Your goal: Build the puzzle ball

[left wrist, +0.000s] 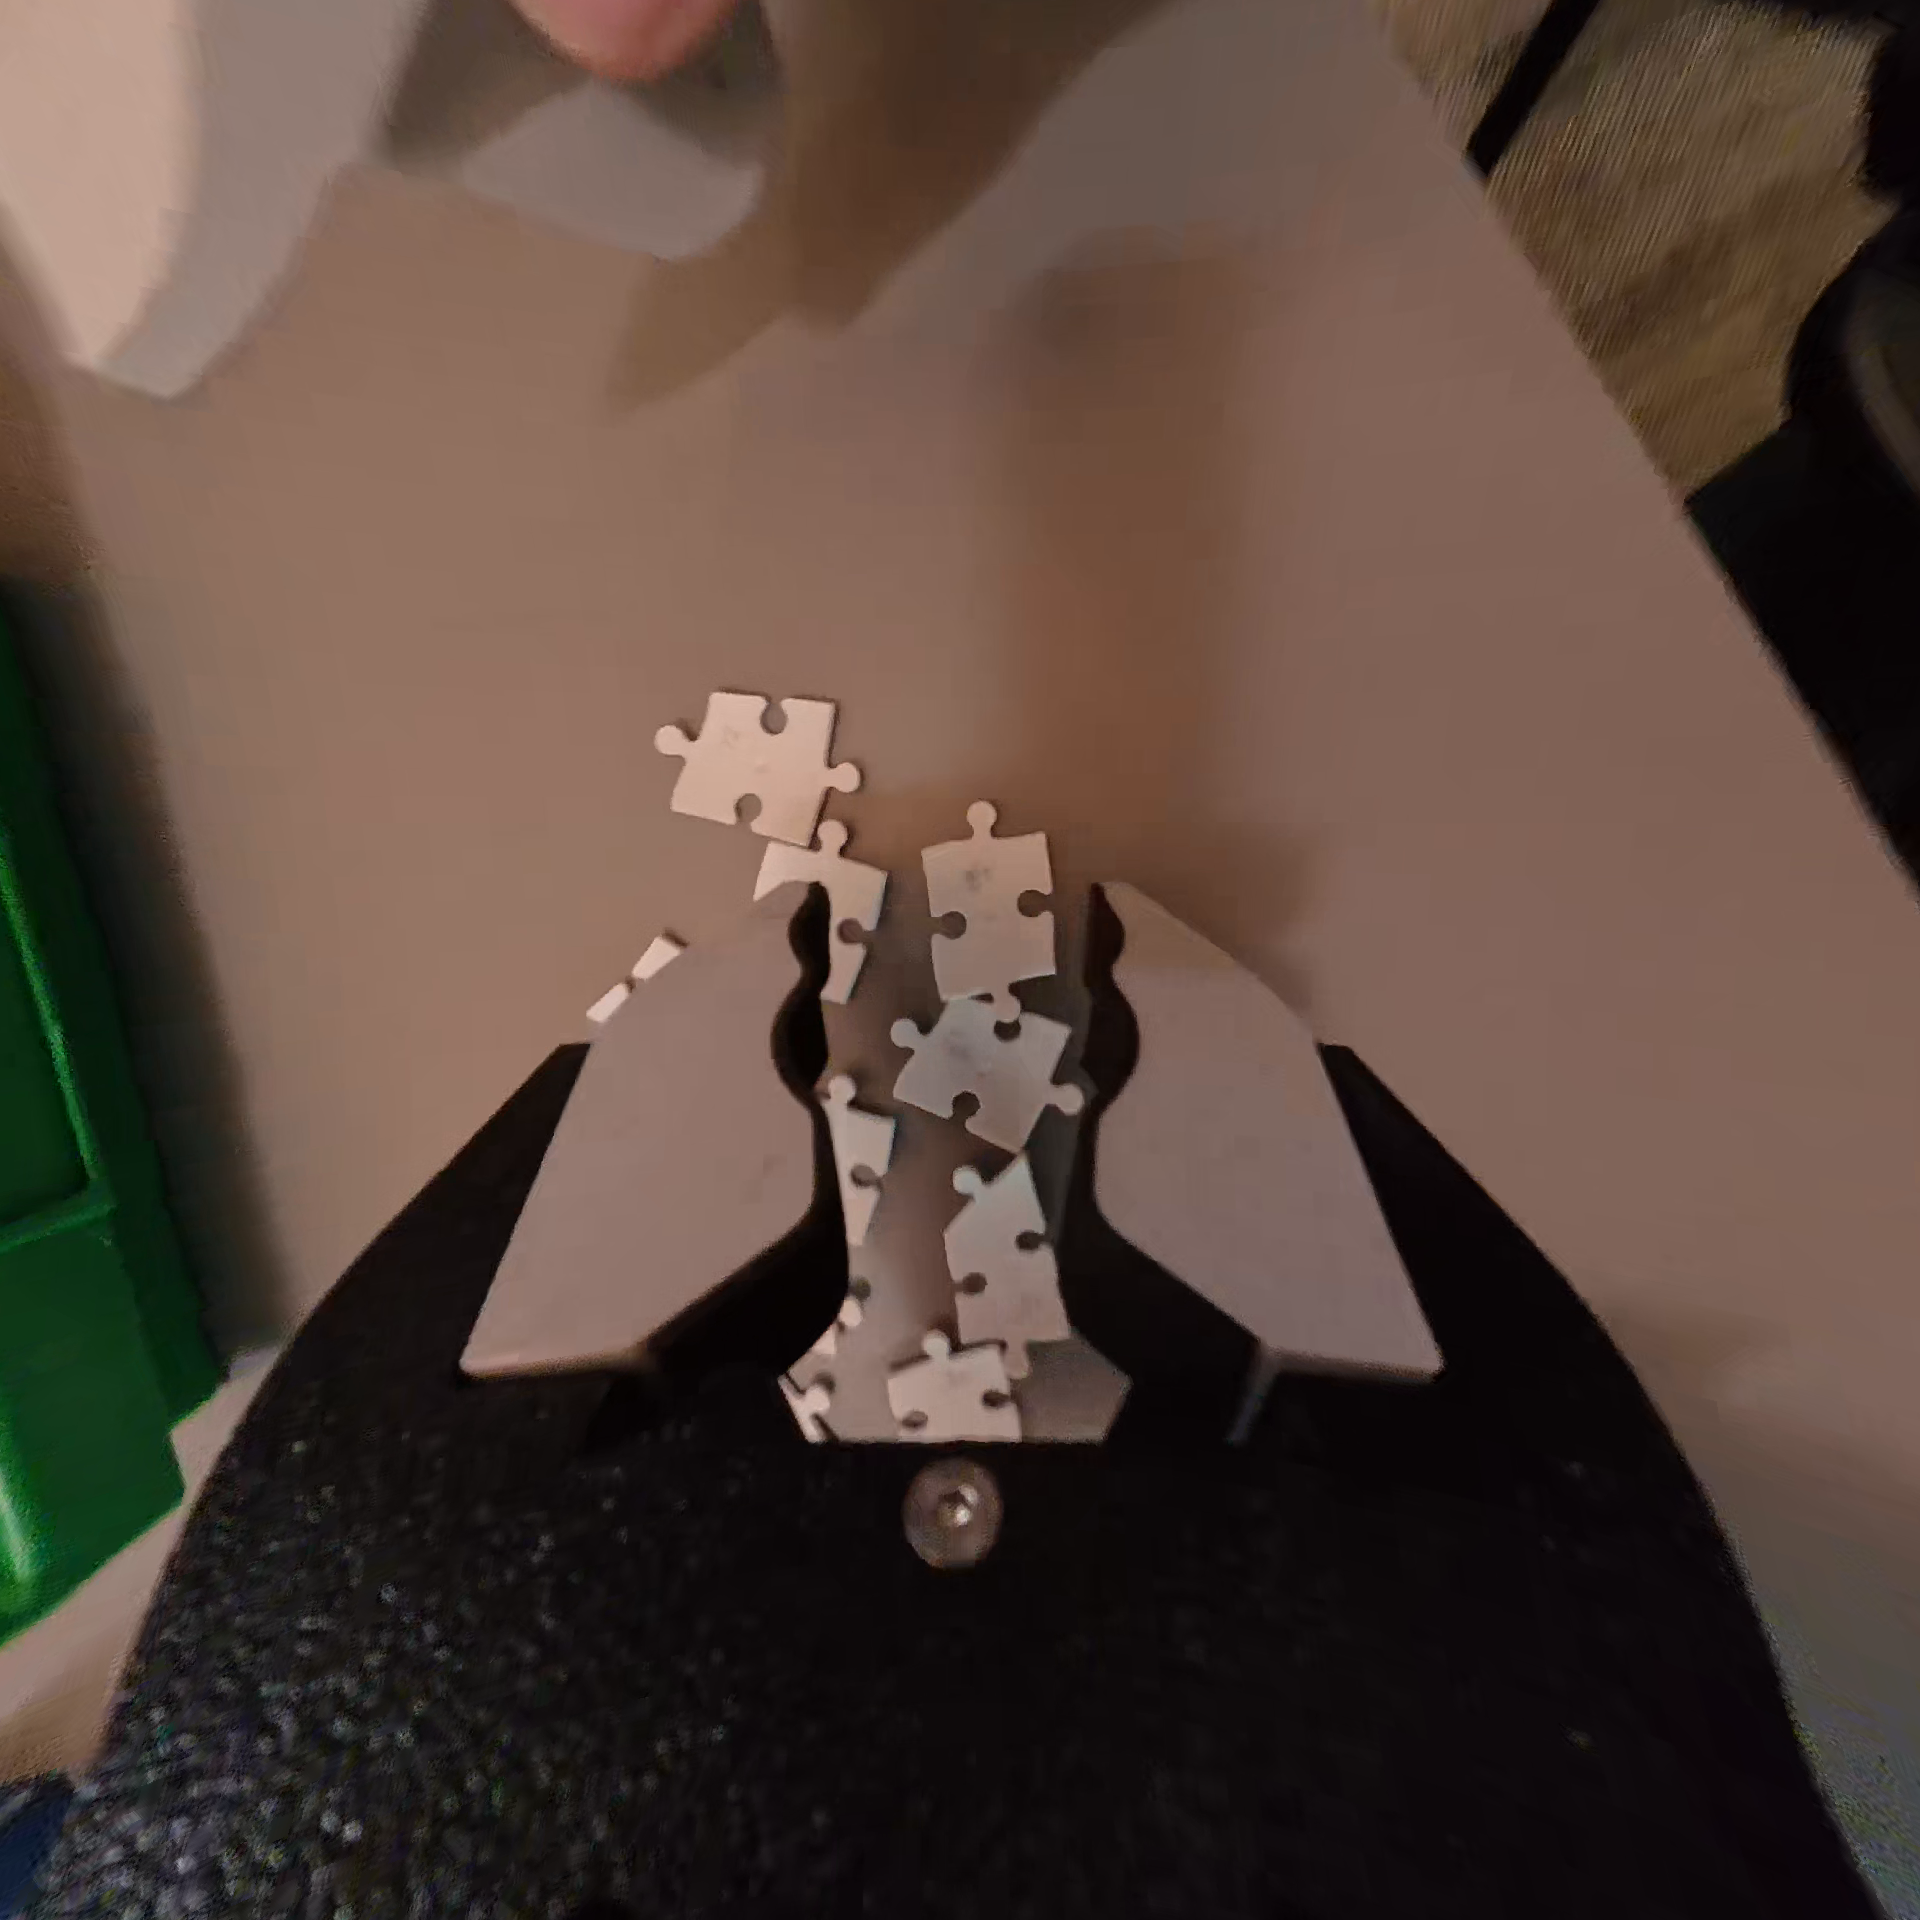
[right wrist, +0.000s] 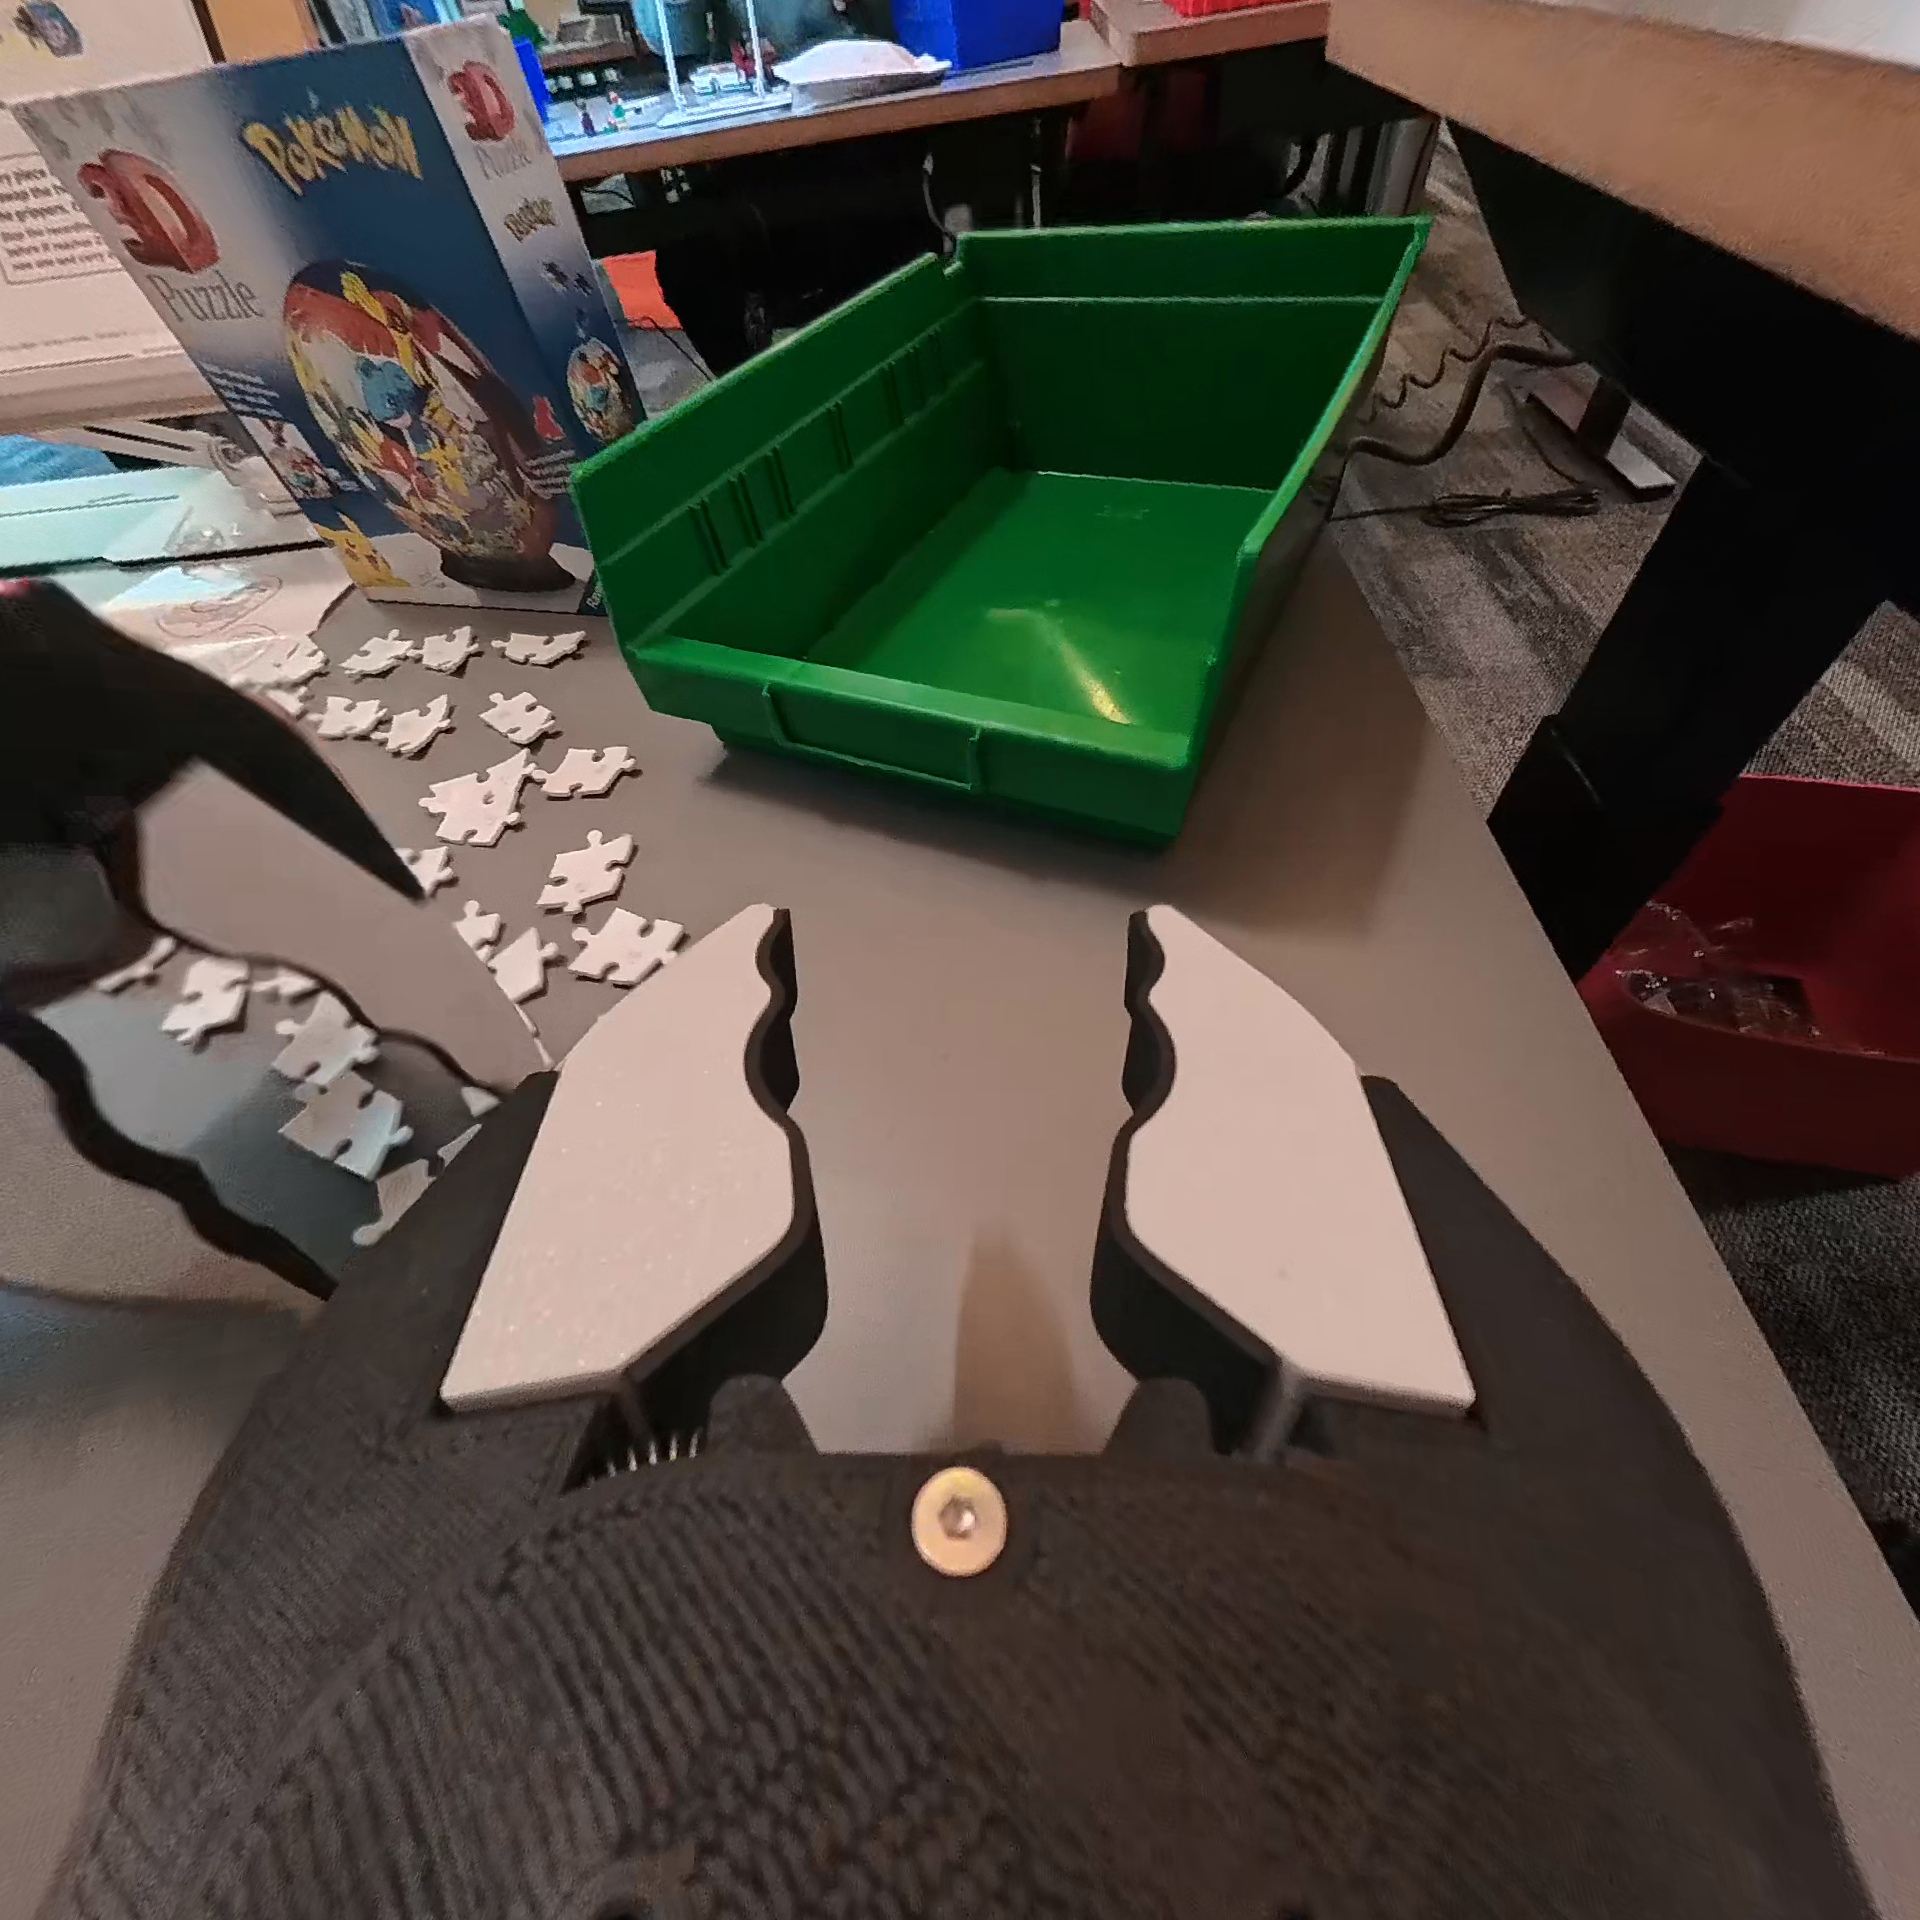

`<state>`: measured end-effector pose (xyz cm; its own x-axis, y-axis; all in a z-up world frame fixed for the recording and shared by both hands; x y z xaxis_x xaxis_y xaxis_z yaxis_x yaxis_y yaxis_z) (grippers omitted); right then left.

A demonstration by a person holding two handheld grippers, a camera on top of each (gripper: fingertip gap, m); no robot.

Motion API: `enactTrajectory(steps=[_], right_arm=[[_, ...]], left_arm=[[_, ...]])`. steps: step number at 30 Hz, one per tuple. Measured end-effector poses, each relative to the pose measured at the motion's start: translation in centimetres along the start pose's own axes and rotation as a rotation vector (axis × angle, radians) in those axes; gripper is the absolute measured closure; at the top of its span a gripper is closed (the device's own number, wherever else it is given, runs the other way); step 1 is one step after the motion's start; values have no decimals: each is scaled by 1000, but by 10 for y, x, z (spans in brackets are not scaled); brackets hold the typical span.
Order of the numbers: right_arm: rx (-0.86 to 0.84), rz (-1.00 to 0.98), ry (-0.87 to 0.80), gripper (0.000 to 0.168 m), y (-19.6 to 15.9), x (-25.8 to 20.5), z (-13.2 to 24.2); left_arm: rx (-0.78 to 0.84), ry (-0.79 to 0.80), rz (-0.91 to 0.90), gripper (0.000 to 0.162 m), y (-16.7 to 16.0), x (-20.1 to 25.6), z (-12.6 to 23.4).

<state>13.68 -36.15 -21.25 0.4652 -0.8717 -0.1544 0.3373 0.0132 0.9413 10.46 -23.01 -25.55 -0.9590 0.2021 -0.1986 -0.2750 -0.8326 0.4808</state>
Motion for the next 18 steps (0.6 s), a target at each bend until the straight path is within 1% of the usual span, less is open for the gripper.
enactTrajectory(steps=[1,4,5,7,10,11,13,16,18], right_arm=[[3,5,6,107,2,-2,0],[26,22,13,107,8,-7,2],[35,28,20,107,11,-9,2],[48,44,35,107,15,-16,1],[32,92,53,107,18,-27,-4],[20,108,55,107,18,-31,-7],[-3,137,71,107,18,-41,-12],[-22,177,111,107,18,-60,-22],[-31,214,143,107,19,-77,-30]], left_arm=[[46,8,33,114,2,-3,13],[235,112,150,109,-1,-24,73],[278,169,207,109,-8,-32,97],[319,293,305,109,-37,-45,145],[276,534,388,108,-105,-48,211],[250,605,412,104,-130,-44,231],[199,726,479,103,-178,-30,269],[134,856,605,97,-246,0,321],[109,945,697,98,-288,21,355]])
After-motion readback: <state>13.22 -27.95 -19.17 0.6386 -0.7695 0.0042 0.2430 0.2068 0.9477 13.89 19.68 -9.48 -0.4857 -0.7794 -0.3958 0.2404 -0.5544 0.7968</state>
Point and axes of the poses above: each gripper's, where its closed fingertips meet, z back along the fingers, y out of its top, x = y × z across the jaws, the point moved 4 cm from there along z, back along the fingers, and after that the axes turned 9 degrees about y, right-handed, at the moved point
